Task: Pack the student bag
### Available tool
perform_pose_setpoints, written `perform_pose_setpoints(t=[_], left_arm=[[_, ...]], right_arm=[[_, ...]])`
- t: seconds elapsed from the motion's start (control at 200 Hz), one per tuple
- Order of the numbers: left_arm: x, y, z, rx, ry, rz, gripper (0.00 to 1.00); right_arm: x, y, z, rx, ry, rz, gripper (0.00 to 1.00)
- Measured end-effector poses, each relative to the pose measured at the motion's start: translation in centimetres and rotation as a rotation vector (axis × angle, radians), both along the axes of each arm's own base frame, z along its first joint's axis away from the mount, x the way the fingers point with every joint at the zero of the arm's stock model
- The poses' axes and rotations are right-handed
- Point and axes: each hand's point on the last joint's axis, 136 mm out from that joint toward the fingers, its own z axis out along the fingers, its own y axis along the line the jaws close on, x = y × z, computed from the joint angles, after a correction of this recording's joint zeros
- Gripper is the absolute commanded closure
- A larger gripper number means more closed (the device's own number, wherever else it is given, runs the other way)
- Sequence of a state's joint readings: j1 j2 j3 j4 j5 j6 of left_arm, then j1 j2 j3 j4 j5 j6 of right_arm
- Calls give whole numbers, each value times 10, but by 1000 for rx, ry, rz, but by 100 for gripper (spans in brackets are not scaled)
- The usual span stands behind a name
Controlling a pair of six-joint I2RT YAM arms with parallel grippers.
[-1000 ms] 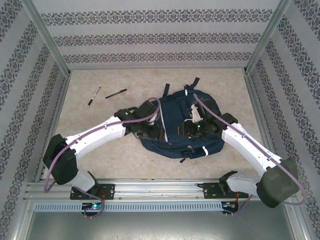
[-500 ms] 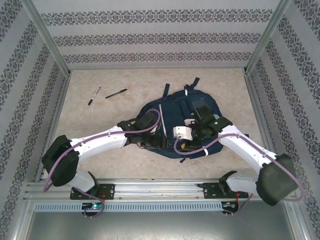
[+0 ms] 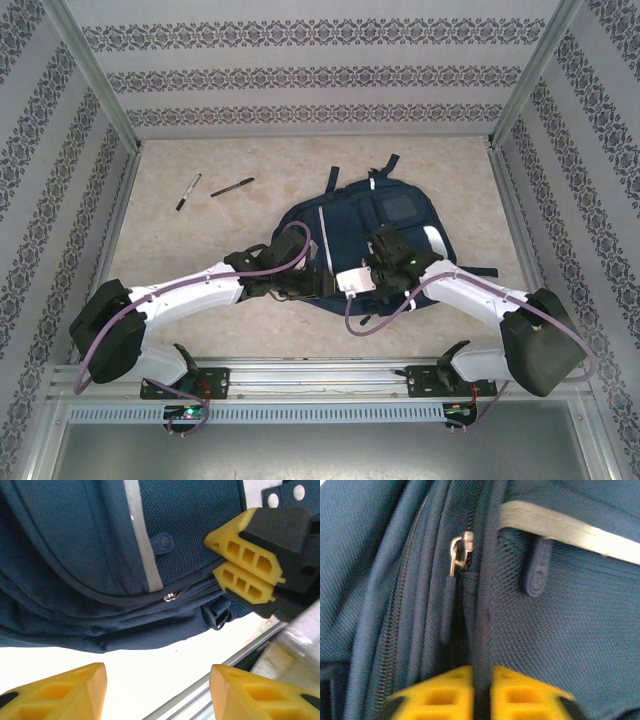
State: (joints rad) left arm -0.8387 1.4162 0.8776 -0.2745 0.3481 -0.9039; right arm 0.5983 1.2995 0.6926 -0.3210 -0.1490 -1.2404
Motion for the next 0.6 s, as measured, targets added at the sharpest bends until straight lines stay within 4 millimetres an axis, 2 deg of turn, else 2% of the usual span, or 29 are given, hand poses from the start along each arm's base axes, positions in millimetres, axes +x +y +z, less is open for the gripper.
perform_pose_setpoints(t=[0.155, 0.23, 0.435, 0.6], left_arm=[[5, -8, 7, -48, -4, 18, 42], [7, -9, 7, -57, 0, 34, 43], [18, -9, 11, -57, -7, 110, 44], [28, -3, 10, -41, -16, 192, 42]], right_arm=[[9, 10, 39, 214, -2, -119, 100], [10, 15, 50, 305, 34, -165, 100], [6, 32, 57, 458, 162, -243, 100], [2, 45, 56, 511, 235, -254, 100]])
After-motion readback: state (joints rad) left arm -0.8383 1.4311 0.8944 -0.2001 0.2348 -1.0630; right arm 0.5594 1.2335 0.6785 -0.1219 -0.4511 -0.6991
